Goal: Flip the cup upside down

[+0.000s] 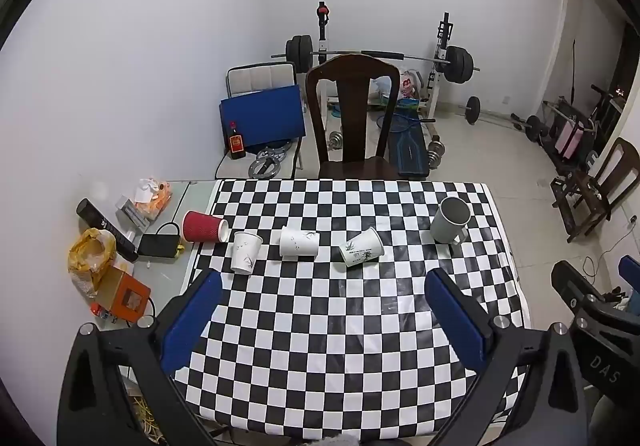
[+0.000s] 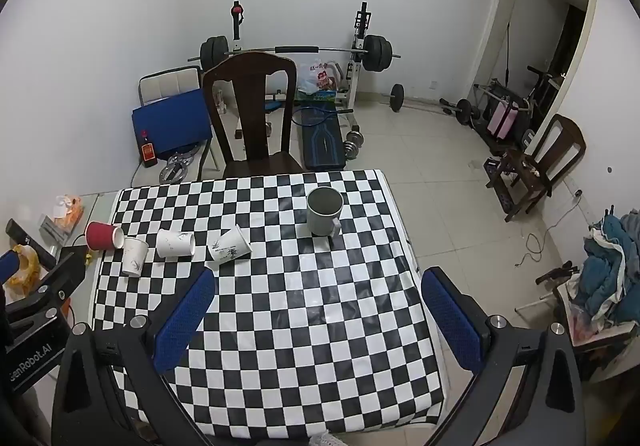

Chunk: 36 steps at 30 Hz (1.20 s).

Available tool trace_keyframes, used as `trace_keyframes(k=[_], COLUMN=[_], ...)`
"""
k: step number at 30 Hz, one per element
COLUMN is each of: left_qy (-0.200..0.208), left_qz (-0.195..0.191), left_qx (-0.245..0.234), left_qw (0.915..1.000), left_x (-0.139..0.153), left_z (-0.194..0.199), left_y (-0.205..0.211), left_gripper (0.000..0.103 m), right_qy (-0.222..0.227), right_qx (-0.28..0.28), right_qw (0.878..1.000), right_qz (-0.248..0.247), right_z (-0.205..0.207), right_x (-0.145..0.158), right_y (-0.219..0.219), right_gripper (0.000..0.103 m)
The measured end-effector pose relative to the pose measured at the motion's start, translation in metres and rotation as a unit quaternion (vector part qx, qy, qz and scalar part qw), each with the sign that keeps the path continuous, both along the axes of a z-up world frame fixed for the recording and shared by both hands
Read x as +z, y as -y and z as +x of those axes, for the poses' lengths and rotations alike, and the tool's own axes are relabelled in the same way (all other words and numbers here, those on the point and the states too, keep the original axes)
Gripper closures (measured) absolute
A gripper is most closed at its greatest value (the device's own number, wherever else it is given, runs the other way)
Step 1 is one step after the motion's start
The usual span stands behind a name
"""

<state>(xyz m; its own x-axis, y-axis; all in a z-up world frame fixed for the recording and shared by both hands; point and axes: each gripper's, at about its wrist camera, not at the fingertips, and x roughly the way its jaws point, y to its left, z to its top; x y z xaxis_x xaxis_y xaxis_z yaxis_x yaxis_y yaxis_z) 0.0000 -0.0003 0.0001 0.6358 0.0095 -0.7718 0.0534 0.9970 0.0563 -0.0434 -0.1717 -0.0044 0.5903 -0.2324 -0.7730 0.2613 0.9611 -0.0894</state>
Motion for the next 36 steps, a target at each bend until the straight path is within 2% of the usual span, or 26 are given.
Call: trace_keyframes(k=[36], left_qy=[-0.009], left_qz=[-0.014], left_qx=[0.002], left_qw=[0.9999], left_x=[-0.003], left_z=[-0.001], left_y=[-0.01], left_gripper=[0.0], right_qy=[-0.004], right_qx=[0.005], right_qw=[1.0], right_qz=[-0.012], right_z=[0.006], right_x=[-0.003], right_y=[-0.007], right_gripper=[0.0])
